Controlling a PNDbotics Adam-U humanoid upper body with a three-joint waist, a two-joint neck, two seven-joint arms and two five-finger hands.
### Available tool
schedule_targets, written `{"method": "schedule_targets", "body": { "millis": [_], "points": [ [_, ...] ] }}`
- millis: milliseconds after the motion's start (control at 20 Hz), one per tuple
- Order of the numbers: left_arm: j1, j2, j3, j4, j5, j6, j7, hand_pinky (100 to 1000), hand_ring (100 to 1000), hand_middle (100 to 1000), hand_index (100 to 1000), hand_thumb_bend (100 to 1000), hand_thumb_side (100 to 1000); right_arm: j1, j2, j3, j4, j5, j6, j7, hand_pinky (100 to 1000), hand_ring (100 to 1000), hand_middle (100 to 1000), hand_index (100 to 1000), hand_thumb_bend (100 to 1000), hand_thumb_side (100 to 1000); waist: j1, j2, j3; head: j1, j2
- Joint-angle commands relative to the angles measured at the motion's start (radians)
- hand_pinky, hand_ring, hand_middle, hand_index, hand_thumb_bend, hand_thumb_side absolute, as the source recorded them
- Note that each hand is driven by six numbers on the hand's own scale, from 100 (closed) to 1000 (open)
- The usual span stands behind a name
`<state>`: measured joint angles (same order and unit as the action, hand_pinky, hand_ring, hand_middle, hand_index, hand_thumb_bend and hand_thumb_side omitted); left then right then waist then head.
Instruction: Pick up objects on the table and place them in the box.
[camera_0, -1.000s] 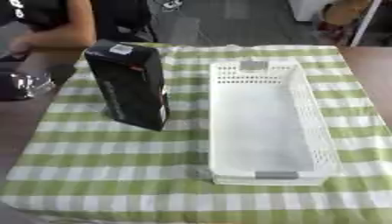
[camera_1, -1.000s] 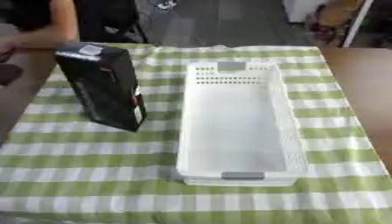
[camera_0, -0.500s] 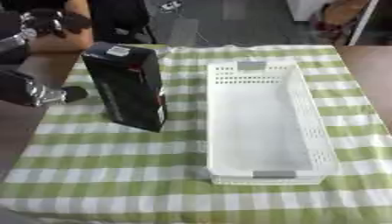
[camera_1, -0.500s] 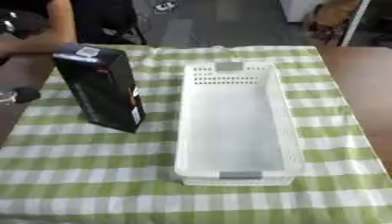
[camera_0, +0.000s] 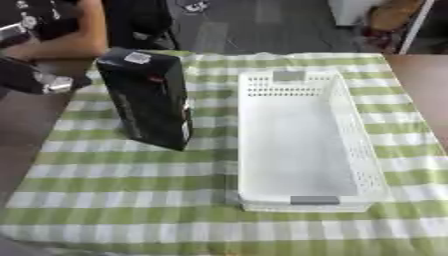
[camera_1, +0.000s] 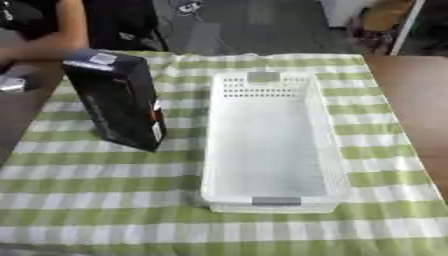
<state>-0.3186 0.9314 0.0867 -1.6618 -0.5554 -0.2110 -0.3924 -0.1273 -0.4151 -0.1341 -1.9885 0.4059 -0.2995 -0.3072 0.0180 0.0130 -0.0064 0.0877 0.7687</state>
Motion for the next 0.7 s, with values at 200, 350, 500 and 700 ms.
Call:
{"method": "schedule_targets", "body": {
  "millis": [200, 350, 500, 700],
  "points": [
    [-0.035, -0.012, -0.024, 0.051, -0.056, 0.002, 0.047, 853, 879, 942, 992, 1000, 673, -0.002, -0.027, 0.000, -0.011, -0.007, -0.002, 0.005, 781, 823, 803, 805, 141, 635, -0.001, -0.005, -0.001, 0.003, -0.006],
    [-0.047, -0.011, -0.046, 0.053, -0.051, -0.025, 0.046, 862, 881, 940, 990, 1000, 678, -0.003, -0.028, 0.001, -0.011, -0.008, -0.003, 0.007, 781, 823, 803, 805, 141, 634, -0.002, -0.004, -0.001, 0.004, -0.004],
    [-0.062, -0.004, -0.067, 0.050, -0.030, -0.064, 0.044, 864, 880, 936, 986, 1000, 677, -0.003, -0.028, 0.003, -0.011, -0.009, -0.003, 0.009, 781, 823, 803, 805, 142, 634, -0.002, -0.005, -0.002, 0.006, -0.004],
    [-0.081, 0.007, -0.092, 0.048, 0.000, -0.110, 0.034, 869, 880, 935, 985, 1000, 681, -0.003, -0.029, 0.004, -0.011, -0.011, -0.003, 0.011, 781, 823, 803, 805, 142, 634, -0.001, -0.005, -0.002, 0.010, -0.005]
  ]
}}
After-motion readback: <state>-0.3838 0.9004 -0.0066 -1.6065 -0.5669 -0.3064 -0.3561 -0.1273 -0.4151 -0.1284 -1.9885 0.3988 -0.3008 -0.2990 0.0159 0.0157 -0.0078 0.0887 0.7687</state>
